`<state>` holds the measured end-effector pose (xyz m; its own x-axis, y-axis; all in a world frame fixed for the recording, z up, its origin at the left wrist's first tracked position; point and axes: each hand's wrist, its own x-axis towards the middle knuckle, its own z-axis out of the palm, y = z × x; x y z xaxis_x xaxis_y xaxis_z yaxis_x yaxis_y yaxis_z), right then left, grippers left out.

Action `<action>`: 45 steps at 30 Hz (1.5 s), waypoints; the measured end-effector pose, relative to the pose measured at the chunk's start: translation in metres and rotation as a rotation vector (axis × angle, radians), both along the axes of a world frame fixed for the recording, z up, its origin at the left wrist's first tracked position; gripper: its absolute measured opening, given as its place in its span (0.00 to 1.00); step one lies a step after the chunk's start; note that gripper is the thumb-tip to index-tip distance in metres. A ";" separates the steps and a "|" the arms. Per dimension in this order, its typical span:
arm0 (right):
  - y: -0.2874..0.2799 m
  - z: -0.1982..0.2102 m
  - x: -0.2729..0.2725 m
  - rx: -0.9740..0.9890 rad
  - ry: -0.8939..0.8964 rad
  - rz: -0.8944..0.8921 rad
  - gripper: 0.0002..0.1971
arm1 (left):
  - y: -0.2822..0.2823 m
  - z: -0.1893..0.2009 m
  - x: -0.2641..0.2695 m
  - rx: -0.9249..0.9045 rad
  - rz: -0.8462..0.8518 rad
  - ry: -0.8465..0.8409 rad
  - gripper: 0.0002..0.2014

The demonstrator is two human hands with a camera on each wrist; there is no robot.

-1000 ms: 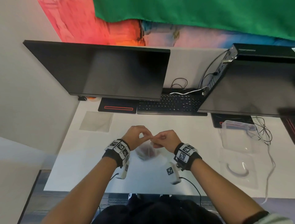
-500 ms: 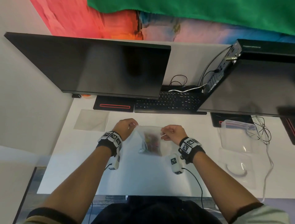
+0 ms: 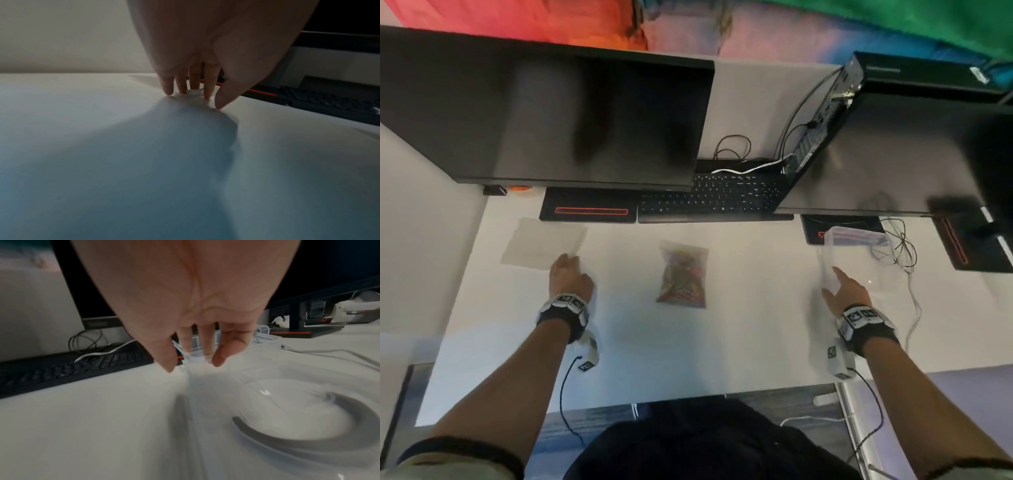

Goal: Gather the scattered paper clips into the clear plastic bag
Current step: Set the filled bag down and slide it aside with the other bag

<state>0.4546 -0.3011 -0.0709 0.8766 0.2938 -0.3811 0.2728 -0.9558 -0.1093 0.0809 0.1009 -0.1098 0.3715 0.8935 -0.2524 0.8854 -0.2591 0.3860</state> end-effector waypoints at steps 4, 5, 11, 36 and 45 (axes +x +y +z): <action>0.010 0.001 -0.011 0.186 -0.022 0.064 0.28 | -0.012 0.022 -0.001 0.040 0.043 -0.116 0.15; 0.016 0.001 -0.016 0.221 -0.021 0.081 0.27 | -0.016 0.030 0.000 0.042 0.095 -0.171 0.13; 0.051 -0.005 -0.066 0.378 0.075 0.239 0.21 | -0.048 0.078 0.040 0.093 0.202 -0.585 0.15; -0.102 -0.036 -0.003 -0.029 0.036 -0.387 0.58 | -0.189 0.034 0.214 -0.412 -0.513 -0.381 0.33; -0.109 -0.023 0.023 0.340 0.199 -0.418 0.35 | -0.186 0.009 0.225 0.003 -0.827 0.032 0.29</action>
